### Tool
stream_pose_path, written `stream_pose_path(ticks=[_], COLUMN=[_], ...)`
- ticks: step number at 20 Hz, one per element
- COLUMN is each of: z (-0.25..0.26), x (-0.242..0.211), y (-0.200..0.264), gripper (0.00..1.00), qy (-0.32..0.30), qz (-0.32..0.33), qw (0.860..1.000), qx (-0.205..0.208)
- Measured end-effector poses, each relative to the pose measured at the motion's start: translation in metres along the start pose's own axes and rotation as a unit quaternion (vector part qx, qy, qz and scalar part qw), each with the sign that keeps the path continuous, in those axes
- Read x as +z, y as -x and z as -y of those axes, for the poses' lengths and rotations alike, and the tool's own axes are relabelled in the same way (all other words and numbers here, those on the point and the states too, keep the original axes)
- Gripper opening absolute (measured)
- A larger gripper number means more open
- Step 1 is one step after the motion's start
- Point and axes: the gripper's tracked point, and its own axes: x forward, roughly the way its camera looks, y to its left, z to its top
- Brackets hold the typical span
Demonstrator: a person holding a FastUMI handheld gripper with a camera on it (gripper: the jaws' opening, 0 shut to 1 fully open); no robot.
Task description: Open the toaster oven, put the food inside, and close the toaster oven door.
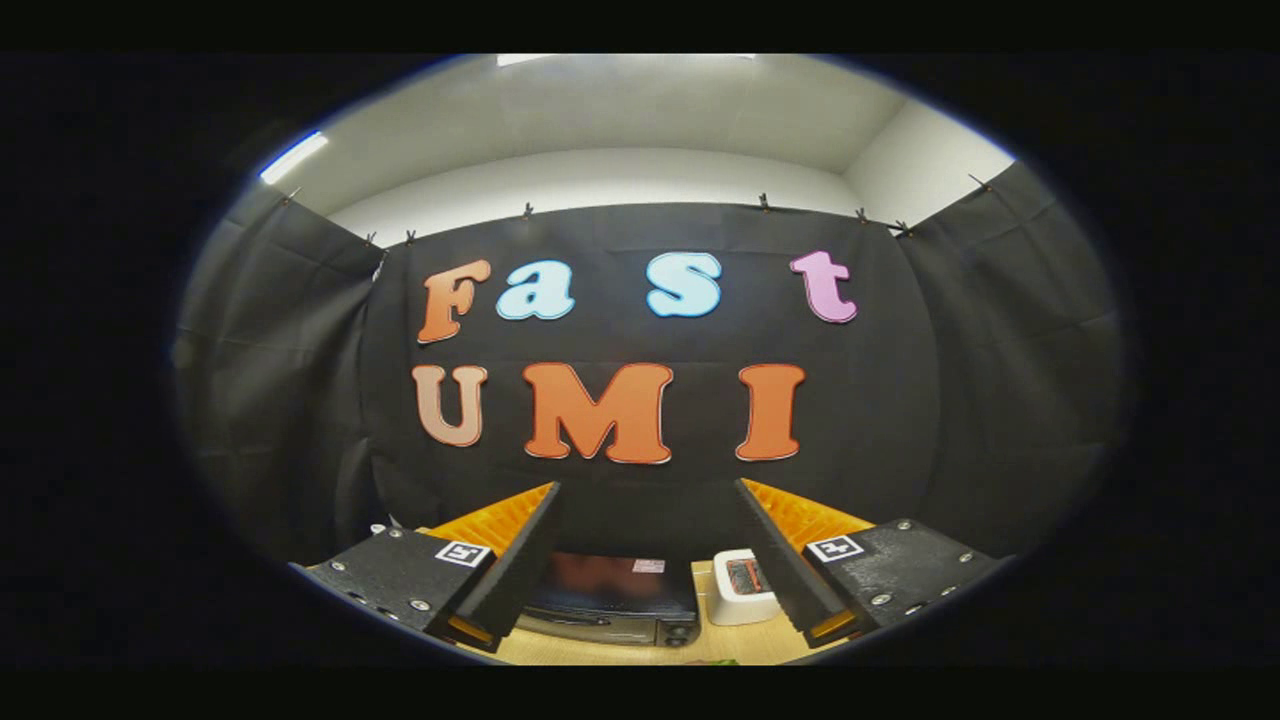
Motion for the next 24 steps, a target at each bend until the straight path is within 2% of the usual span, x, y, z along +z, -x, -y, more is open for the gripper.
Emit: stream_pose_path(ticks=[17,21,24], z=[0.005,0.005,0.004], x=[-0.015,-0.006,-0.020], y=[-0.008,-0.012,-0.016], gripper=[0.99,0.99,0.99], qy=[0.002,-0.013,-0.020], qz=[-0.015,0.001,-0.008], qw=[1.000,1.000,1.000], qx=[-0.007,-0.010,-0.012])
